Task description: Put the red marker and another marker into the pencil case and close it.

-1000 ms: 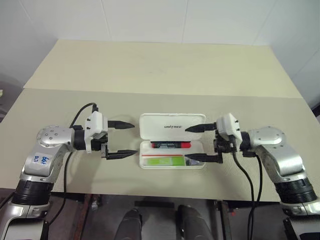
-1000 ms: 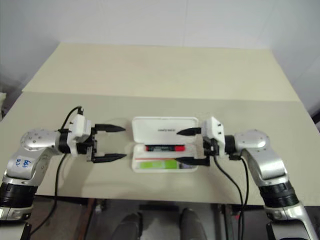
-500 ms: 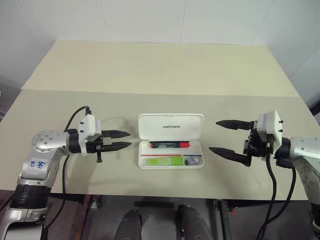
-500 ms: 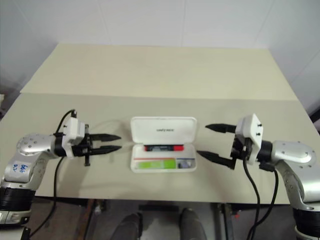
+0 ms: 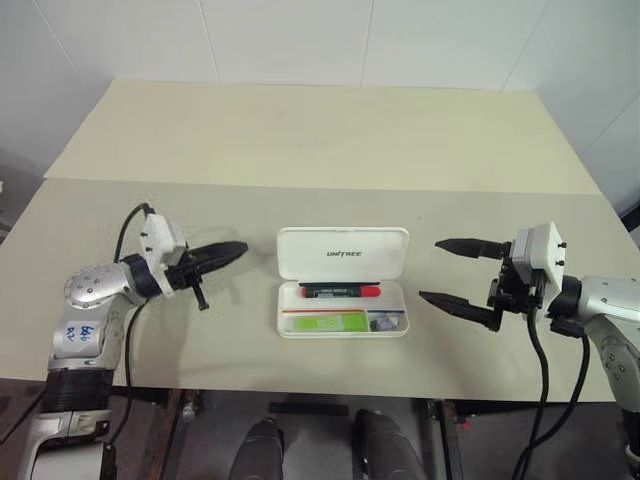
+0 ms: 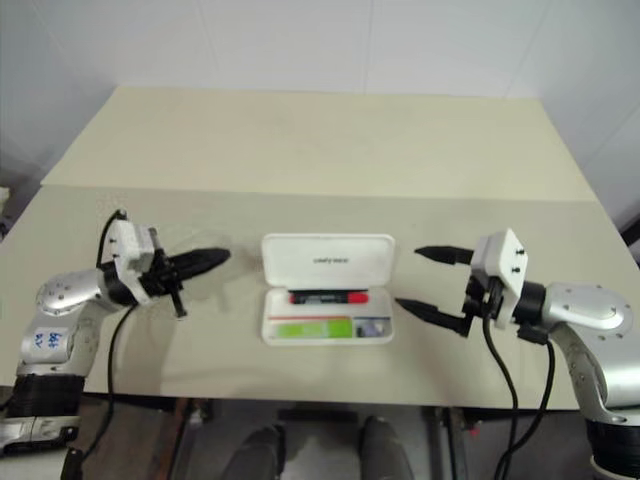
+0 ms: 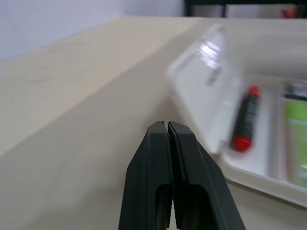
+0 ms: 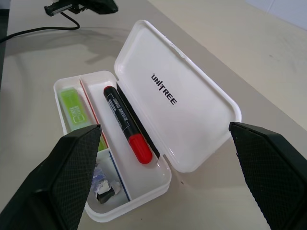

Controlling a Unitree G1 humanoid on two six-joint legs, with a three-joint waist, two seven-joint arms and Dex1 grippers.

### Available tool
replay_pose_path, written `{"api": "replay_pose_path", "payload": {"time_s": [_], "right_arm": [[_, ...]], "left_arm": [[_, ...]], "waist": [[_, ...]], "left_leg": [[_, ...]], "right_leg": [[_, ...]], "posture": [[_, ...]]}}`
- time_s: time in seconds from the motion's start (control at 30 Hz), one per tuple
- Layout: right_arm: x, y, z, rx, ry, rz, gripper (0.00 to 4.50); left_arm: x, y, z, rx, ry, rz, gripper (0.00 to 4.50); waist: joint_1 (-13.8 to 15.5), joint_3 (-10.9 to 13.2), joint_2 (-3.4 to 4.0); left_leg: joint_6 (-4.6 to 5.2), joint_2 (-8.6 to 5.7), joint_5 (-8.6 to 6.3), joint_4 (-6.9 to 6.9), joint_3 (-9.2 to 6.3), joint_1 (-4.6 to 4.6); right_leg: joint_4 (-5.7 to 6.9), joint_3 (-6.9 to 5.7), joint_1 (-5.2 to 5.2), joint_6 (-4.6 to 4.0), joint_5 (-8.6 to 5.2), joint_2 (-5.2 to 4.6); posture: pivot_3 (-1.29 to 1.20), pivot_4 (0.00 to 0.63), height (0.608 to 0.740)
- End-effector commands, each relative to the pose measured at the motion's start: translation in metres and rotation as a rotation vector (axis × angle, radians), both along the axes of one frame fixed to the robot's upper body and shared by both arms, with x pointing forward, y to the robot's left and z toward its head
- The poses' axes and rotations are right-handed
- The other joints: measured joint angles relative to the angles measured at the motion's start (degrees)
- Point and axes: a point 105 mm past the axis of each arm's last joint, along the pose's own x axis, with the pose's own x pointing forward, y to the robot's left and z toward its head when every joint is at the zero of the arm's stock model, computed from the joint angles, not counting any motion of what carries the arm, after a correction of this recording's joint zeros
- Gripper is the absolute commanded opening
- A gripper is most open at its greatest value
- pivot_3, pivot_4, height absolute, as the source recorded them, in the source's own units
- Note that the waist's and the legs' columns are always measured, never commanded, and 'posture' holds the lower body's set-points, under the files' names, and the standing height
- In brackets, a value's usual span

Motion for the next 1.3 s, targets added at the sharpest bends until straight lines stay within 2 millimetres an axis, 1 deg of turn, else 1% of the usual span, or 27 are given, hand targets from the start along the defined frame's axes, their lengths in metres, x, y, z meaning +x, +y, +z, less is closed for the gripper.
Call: {"api": "replay_pose_path", "payload": {"time_s": [0.03,0.1,0.2,0.23,0.4,0.5,0.57,0.67,0.73,0.83,0.93,1.07,1.23,1.3], "right_arm": [[-0.003,0.005,0.007,0.003,-0.047,0.009,4.5],[-0.003,0.006,0.008,0.004,-0.05,0.009,4.5],[-0.003,0.008,0.011,0.008,-0.063,0.004,4.5],[-0.003,0.008,0.011,0.009,-0.065,0.003,4.5],[-0.003,0.01,0.011,0.016,-0.071,-0.003,4.5],[-0.004,0.01,0.01,0.018,-0.071,-0.005,4.5],[-0.004,0.011,0.01,0.022,-0.071,-0.007,4.5],[-0.005,0.011,0.009,0.028,-0.071,-0.013,4.5],[-0.005,0.011,0.009,0.03,-0.071,-0.016,4.5],[-0.005,0.011,0.008,0.034,-0.069,-0.02,4.5],[-0.005,0.011,0.007,0.035,-0.069,-0.021,4.5],[-0.006,0.014,0.004,0.044,-0.061,-0.019,4.5],[-0.006,0.015,0.003,0.051,-0.063,-0.026,4.5],[-0.006,0.015,0.003,0.053,-0.063,-0.032,4.5]], "left_arm": [[0.013,0.005,-0.002,-0.015,0.015,0.077,0.03],[0.021,0.001,-0.008,-0.011,0.039,0.095,0.03],[0.036,-0.025,-0.017,-0.021,0.096,0.031,0.03],[0.039,-0.031,-0.018,-0.021,0.104,0.018,0.03],[0.048,-0.06,-0.014,-0.033,0.099,-0.049,0.03],[0.05,-0.066,-0.014,-0.023,0.092,-0.064,0.03],[0.05,-0.072,-0.005,-0.047,0.067,-0.085,0.03],[0.04,-0.077,0.005,-0.045,0.026,-0.168,0.03],[0.027,-0.079,0.009,-0.033,0.009,-0.25,0.03],[0.007,-0.081,0.008,0.023,0.008,-0.368,0.03],[0.002,-0.081,0.007,0.039,0.013,-0.395,0.03],[-0.019,-0.086,-0.009,0.212,0.031,-0.517,0.03],[-0.033,-0.098,-0.023,0.359,0.069,-0.619,0.03],[-0.035,-0.107,-0.026,0.393,0.07,-0.641,0.03]], "waist": [[0.0,0.0,0.0],[0.0,0.0,0.0],[0.5,0.0,-0.01],[0.6,0.0,-0.02],[0.6,0.0,-0.02],[0.5,0.0,-0.02],[0.2,0.0,-0.02],[0.1,0.0,-0.02],[0.0,0.0,-0.02],[0.0,0.0,-0.02],[0.0,0.0,-0.02],[0.1,0.0,-0.02],[0.1,0.0,-0.02],[0.1,0.0,-0.02]], "left_leg": [[0.0,0.0,0.0,0.0,0.0,0.0],[0.0,0.0,0.0,0.0,0.0,0.0],[0.0,-0.01,0.01,0.03,0.0,-0.02],[0.01,-0.03,0.02,0.06,-0.01,-0.04],[0.01,-0.03,0.02,0.05,-0.01,-0.06],[0.01,-0.03,0.02,0.01,-0.01,-0.06],[0.01,-0.03,0.02,0.01,-0.01,-0.06],[0.01,-0.03,0.02,0.01,-0.01,-0.06],[0.0,-0.02,0.02,0.01,-0.01,-0.06],[0.0,-0.02,0.02,-0.02,0.0,-0.06],[0.0,-0.02,0.02,-0.05,-0.01,-0.03],[0.0,-0.02,0.03,-0.04,0.0,-0.05],[0.0,-0.03,0.02,-0.04,-0.01,-0.06],[0.0,-0.03,0.02,-0.05,-0.01,-0.06]], "right_leg": [[0.0,0.0,0.0,0.0,0.0,0.0],[0.0,0.0,0.0,0.0,0.0,0.01],[0.0,0.0,0.01,0.03,0.02,0.01],[0.0,-0.01,0.01,0.05,0.03,0.01],[-0.06,0.0,0.0,0.07,0.04,0.01],[-0.06,0.0,0.0,0.07,0.04,0.02],[-0.07,0.0,0.0,0.07,0.04,0.01],[-0.07,0.0,0.0,0.07,0.04,0.01],[-0.06,0.0,0.0,0.07,0.04,0.01],[-0.07,0.0,0.0,0.07,0.04,0.01],[-0.07,0.0,0.0,0.05,0.03,0.01],[-0.09,0.0,0.01,0.06,0.03,0.01],[-0.12,0.0,0.01,0.05,0.03,0.0],[-0.13,0.0,0.01,0.04,0.03,0.01]], "posture": [[0.0,0.15,0.74],[0.0,0.15,0.74],[0.0,0.15,0.74],[0.0,0.15,0.74],[0.0,0.15,0.74],[0.0,0.15,0.74],[0.0,0.15,0.74],[0.0,0.15,0.74],[0.0,0.15,0.74],[0.0,0.15,0.74],[0.0,0.15,0.74],[0.0,0.15,0.74],[0.0,0.15,0.74],[0.0,0.15,0.74]]}}
